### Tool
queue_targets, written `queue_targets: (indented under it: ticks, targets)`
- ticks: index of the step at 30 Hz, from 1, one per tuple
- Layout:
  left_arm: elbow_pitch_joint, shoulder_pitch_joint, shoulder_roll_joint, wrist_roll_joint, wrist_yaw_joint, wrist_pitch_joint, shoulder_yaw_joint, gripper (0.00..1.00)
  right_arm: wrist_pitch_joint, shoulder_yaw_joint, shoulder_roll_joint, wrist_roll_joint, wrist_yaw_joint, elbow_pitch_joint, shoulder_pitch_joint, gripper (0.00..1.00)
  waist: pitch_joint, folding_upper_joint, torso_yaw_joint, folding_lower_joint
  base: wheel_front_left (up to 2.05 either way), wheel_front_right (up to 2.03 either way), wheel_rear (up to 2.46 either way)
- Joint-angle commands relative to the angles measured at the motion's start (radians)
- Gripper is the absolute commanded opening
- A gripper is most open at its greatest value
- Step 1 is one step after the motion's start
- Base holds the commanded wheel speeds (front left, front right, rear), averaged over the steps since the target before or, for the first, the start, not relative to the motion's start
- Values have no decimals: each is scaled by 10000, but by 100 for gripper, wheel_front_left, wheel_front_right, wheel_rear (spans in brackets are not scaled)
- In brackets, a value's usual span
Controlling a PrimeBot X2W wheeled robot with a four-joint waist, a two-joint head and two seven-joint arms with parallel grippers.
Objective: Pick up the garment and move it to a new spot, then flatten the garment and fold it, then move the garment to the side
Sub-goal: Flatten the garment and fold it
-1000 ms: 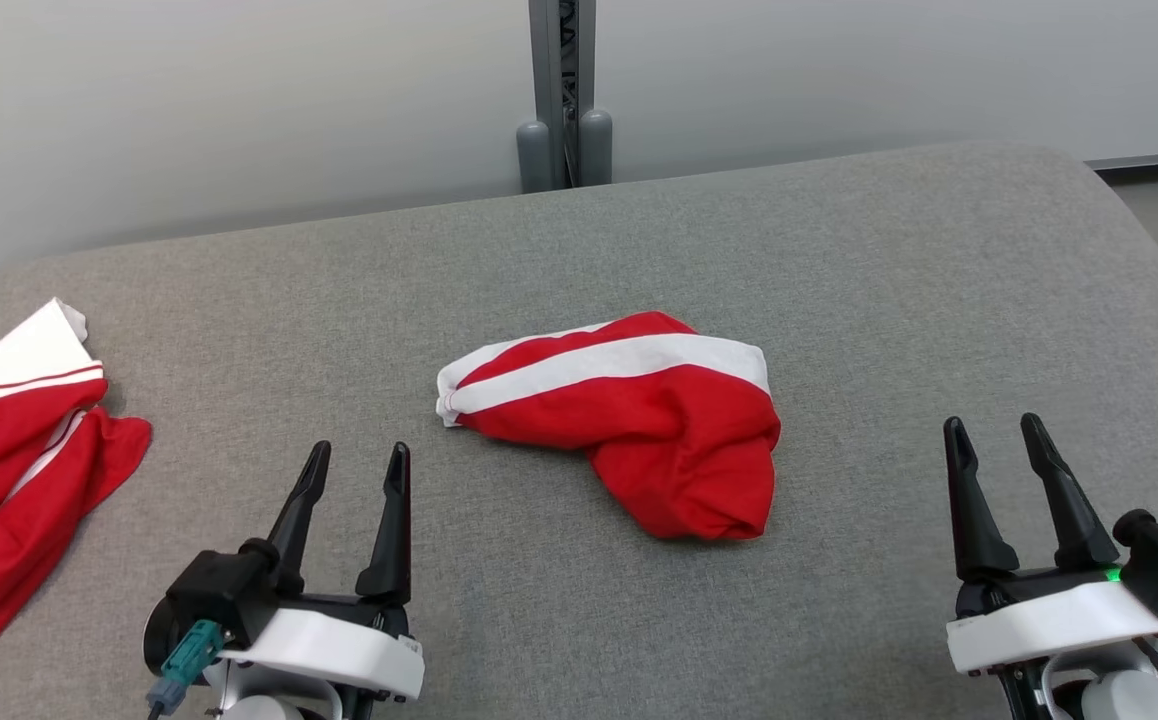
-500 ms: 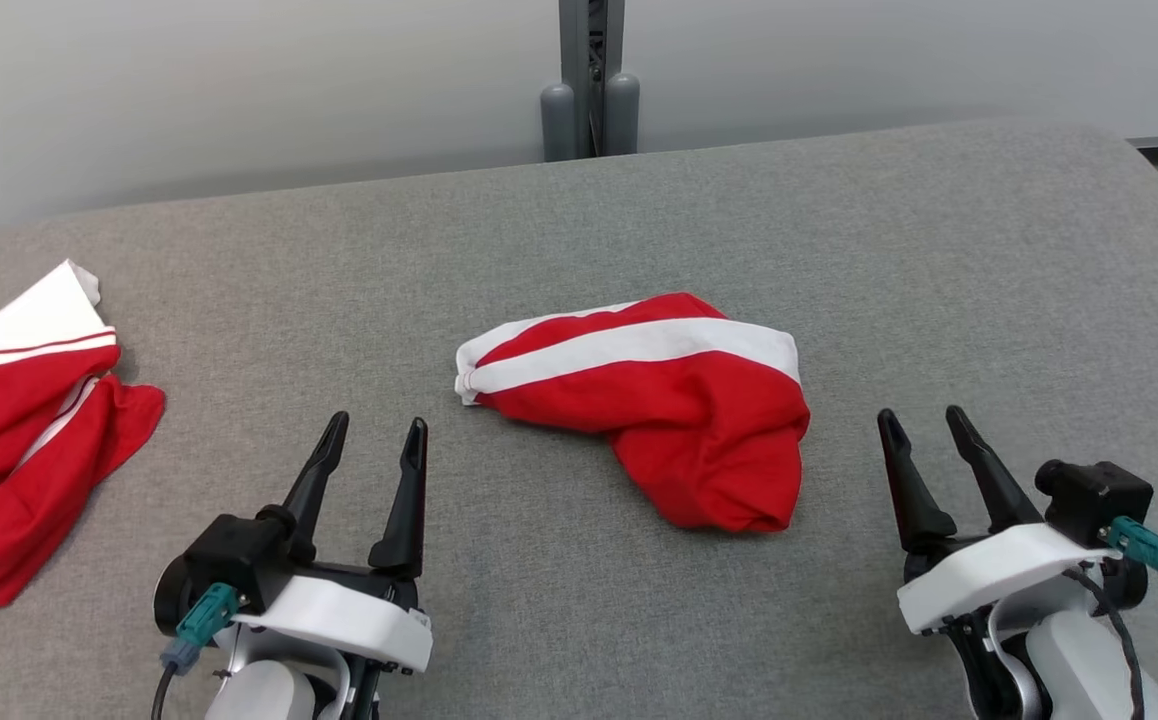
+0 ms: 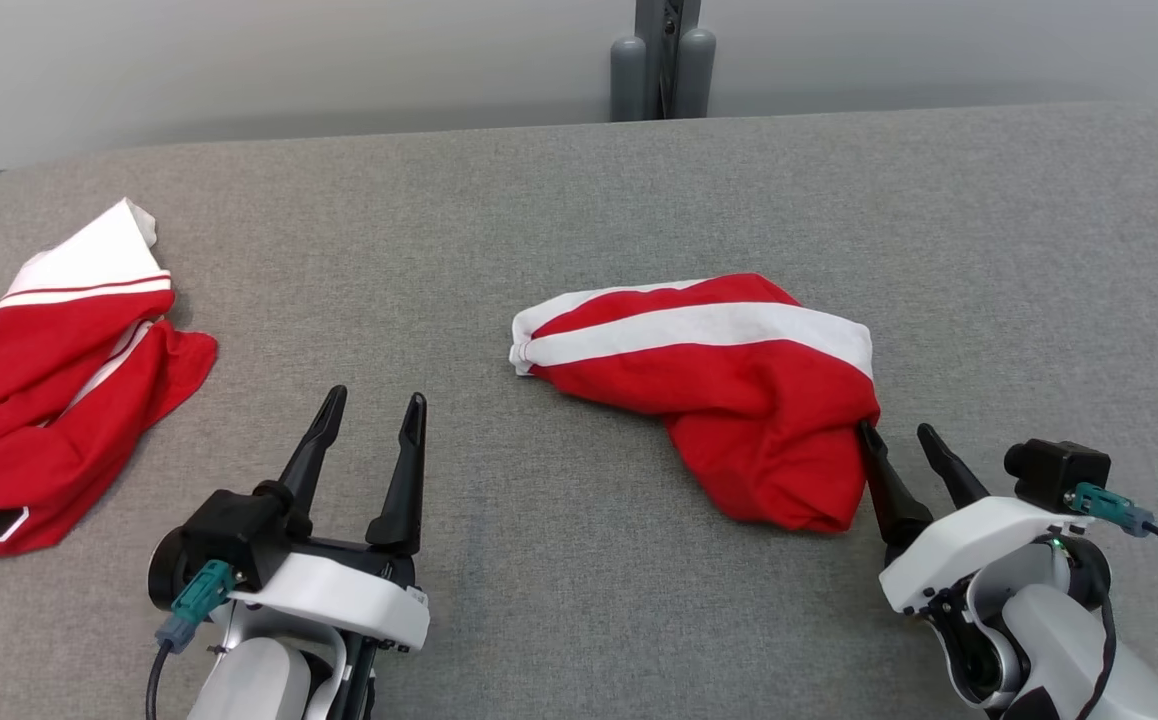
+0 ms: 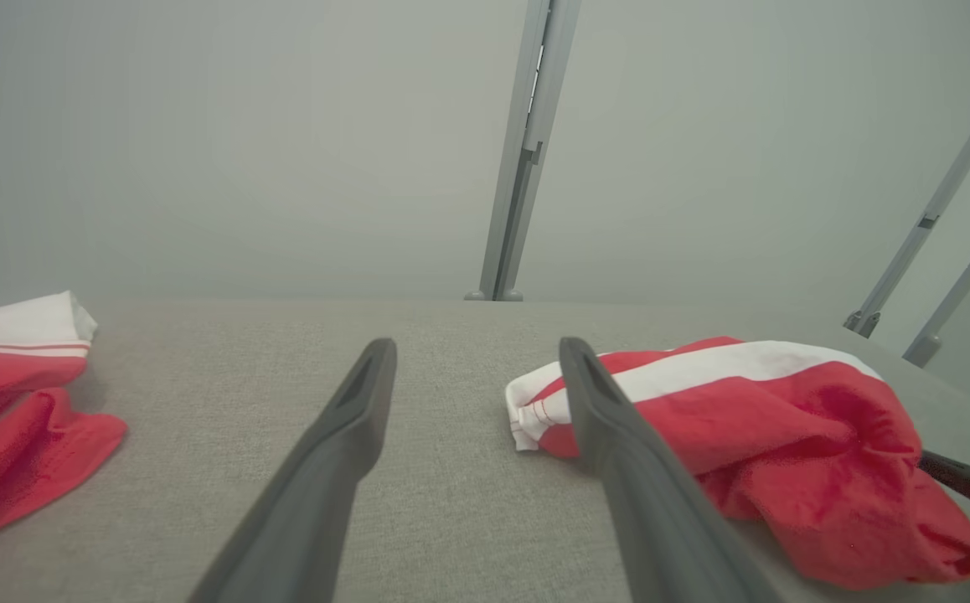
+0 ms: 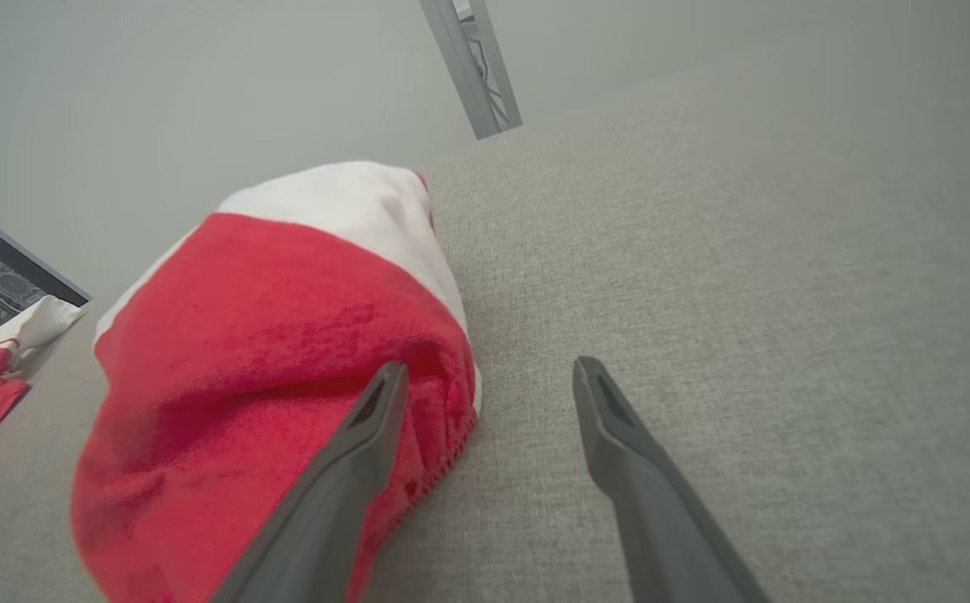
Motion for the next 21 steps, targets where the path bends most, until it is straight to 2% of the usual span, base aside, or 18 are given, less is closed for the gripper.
queue_targets:
  ticks: [1, 8, 9, 10, 12, 18, 21]
  targets:
    - [-31, -140, 53, -51, 15, 20, 17, 100, -9, 130, -69, 213, 23, 212, -193, 100, 28, 0, 86, 0, 0, 0, 0]
    - [-63, -83, 105, -81, 80, 34, -14, 100, -9, 637, -168, 721, 23, 751, -641, 100, 16, 0, 282, 0, 0, 0, 0]
    - [-66, -88, 112, -78, 80, 34, -27, 100, -9, 676, -180, 770, 24, 810, -696, 86, 11, 0, 319, 0, 0, 0, 0]
    - [-70, -92, 122, -79, 86, 21, -29, 100, -9, 695, -196, 818, 24, 839, -734, 60, 9, 0, 351, 0, 0, 0, 0]
    - [-83, -97, 124, -89, 107, 19, -40, 100, -9, 752, -209, 896, 24, 819, -763, 0, 0, 0, 405, 0, 0, 0, 0]
    - [-43, 19, 122, -185, 126, 5, -41, 100, -9, 575, -368, 785, 22, 498, -689, 0, -101, 0, 457, 0, 0, 0, 0]
    - [-18, 76, 118, -203, 164, -10, -26, 100, -9, 262, -582, 321, 22, 349, -606, 0, -216, 0, 400, 0, 0, 0, 0]
